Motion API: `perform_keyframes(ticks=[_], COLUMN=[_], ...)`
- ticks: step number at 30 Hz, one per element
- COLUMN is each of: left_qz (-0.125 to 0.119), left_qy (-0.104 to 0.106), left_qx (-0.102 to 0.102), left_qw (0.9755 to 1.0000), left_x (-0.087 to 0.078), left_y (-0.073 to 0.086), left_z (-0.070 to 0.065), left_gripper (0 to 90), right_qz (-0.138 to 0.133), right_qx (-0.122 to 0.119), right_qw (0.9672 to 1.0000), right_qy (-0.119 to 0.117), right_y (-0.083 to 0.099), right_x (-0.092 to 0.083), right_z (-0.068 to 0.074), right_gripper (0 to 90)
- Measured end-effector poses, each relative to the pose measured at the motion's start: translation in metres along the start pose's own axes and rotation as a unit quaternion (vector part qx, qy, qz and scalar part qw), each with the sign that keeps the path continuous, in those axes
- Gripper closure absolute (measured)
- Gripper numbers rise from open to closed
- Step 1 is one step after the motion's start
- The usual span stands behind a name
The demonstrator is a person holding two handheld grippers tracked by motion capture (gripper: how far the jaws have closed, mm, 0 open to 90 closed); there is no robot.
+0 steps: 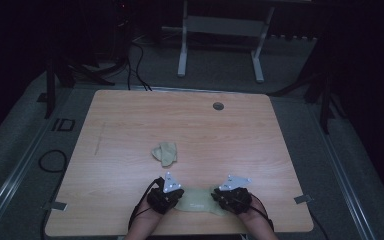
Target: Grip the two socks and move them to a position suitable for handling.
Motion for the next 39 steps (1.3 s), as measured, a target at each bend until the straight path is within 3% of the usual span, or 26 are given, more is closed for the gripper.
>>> perform_keyframes(ticks=[9,14,17,20,21,23,26,27,31,39], left_qz=[-0.002,-0.001,-0.007,-0.009,-0.014,-0.016,-0.023,-0.038,-0.066,-0.091], left_qy=[0.016,0.011,0.013,0.013,0.016,0.02,0.025,0.034,0.039,0.05], left_qx=[-0.019,-0.015,-0.029,-0.03,-0.037,-0.039,-0.043,-0.047,-0.038,-0.046], left_qw=[0.9997,0.9998,0.9995,0.9994,0.9991,0.9989,0.9985,0.9976,0.9963,0.9936], left_x=[-0.01,-0.014,-0.013,-0.012,-0.012,-0.013,-0.016,-0.025,-0.041,-0.056], left_y=[0.014,0.017,0.016,0.016,0.016,0.016,0.016,0.015,0.017,0.034], left_z=[0.005,0.007,0.013,0.014,0.017,0.017,0.017,0.016,0.014,0.028], left_gripper=[89.4,89.3,89.1,86.9,86.7,86.1,79.2,71.1,56.7,43.4], right_qz=[-0.011,-0.008,-0.007,-0.008,-0.008,-0.009,-0.014,-0.021,-0.035,-0.045], right_qx=[-0.004,-0.018,-0.022,-0.023,-0.028,-0.029,-0.03,-0.029,-0.035,-0.022], right_qw=[0.9998,0.9996,0.9995,0.9994,0.999,0.9991,0.9988,0.9985,0.998,0.9981], right_qy=[-0.013,-0.019,-0.022,-0.024,-0.033,-0.031,-0.037,-0.042,-0.039,-0.035], right_y=[0.008,0.008,0.005,0.003,0.0,-0.001,-0.004,-0.007,-0.015,-0.036], right_x=[-0.004,-0.004,-0.002,0.0,0.002,0.002,0.0,-0.003,-0.011,-0.009], right_z=[0.0,0.001,-0.001,-0.002,-0.004,-0.003,-0.003,-0.003,-0.005,-0.017], right_gripper=[69.4,68.0,68.0,67.9,62.1,60.7,58.3,55.4,50.9,45.6])
Point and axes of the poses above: each handheld gripper's, and its own axes: x roughly forward along the jaws, y roughly out of its underside, z roughly to its left, the point moved 1 cm from there along x, roughly forward along the jaws, and after that the axes turned 8 degrees about -x, right-handed, at the moved point
